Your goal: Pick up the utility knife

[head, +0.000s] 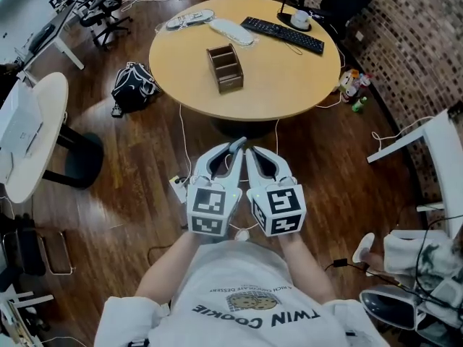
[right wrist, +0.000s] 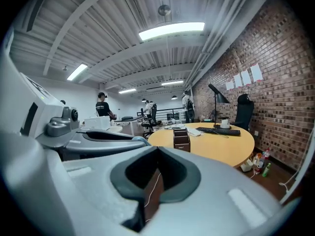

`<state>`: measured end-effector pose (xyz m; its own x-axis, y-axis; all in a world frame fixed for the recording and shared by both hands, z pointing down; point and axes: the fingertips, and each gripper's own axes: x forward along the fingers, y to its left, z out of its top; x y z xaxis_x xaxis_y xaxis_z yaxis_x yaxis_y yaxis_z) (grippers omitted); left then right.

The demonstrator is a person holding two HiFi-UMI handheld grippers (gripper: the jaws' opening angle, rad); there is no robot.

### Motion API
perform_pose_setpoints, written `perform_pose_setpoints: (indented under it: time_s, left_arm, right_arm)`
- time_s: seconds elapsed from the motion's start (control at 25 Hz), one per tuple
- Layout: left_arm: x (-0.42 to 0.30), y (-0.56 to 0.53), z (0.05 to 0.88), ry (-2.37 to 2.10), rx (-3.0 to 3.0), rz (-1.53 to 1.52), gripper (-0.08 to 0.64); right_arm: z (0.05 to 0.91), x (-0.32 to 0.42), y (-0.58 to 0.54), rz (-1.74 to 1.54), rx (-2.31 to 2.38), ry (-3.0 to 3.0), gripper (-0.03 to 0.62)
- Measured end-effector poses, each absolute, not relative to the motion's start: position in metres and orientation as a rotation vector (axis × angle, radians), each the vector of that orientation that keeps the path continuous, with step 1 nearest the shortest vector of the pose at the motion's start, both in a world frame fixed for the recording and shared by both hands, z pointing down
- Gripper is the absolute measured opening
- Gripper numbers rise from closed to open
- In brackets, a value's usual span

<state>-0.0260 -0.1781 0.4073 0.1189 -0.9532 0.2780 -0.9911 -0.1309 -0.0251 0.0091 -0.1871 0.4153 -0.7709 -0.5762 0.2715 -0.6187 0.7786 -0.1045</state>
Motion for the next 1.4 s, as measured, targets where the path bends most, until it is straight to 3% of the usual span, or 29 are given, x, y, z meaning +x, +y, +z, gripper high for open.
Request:
perform_pose_setpoints:
  time_s: [1.4]
  left_arm:
    - [-0.059,-0.006,0.396,-1.908,2.235,0.293,0.075]
  right_arm:
    - [0.400,-0.028,-0.015,0.258,0.963,-2.728,0.000]
